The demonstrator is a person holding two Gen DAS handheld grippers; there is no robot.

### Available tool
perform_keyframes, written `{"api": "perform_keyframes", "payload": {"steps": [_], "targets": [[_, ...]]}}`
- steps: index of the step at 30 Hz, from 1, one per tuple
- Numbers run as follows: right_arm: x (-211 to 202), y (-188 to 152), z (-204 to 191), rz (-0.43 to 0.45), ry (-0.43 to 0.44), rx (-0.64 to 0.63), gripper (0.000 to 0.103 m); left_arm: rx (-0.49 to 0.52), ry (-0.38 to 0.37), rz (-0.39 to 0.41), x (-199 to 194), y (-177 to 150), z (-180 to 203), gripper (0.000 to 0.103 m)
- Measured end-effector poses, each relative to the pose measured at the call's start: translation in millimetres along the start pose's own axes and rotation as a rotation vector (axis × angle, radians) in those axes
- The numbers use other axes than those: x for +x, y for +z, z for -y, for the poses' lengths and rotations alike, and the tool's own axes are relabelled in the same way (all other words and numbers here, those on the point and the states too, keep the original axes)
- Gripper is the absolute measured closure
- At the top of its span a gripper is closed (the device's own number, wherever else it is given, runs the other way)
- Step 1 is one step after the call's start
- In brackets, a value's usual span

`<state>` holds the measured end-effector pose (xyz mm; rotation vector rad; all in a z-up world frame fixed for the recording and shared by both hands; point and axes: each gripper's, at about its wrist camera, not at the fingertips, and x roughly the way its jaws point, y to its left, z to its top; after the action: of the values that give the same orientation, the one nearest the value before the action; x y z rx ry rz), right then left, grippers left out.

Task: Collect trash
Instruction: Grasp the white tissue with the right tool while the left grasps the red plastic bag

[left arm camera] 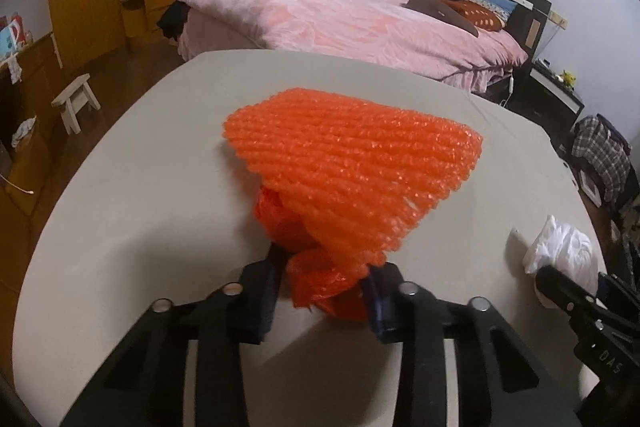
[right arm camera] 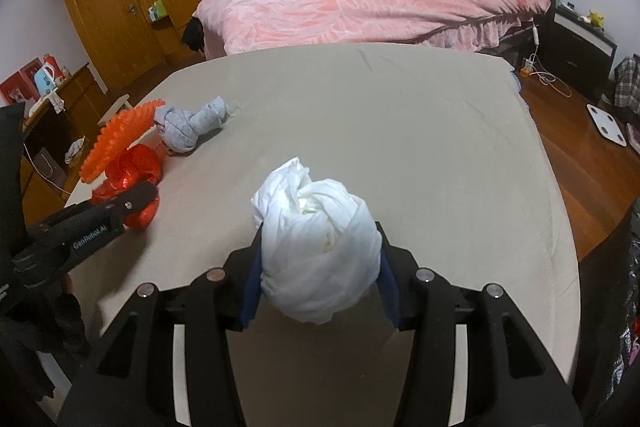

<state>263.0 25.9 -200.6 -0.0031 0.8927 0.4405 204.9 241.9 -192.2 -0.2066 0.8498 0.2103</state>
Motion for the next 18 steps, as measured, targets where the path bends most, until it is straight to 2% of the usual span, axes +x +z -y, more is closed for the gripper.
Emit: {"api": "perform_keyframes", "payload": {"steps": [4, 9, 15, 18], "targets": [[1.7, -0.1, -0.4, -0.007, -0.006, -0.005, 0.055, 0.005, 0.012, 0.003, -0.5, 0.9, 1.5, 0.078], [-0.5, 0.3, 3.3, -0.011, 0.003, 0.015, 0.055, 0.024, 0.025, 0.030, -11.6, -1.0, 4.9, 0.081], [-22.5, 1.1, 9.0, 0.024, 0.027, 0.044, 0.056, 0.029, -0.015, 0.035, -29.9, -7.8, 9.6, 0.082], [-33.2, 0.3, 10.6, 0.034, 0.025, 0.033, 0.056, 0.041, -0.068, 0.024, -38.4, -12.0, 16.4, 0.082]]}}
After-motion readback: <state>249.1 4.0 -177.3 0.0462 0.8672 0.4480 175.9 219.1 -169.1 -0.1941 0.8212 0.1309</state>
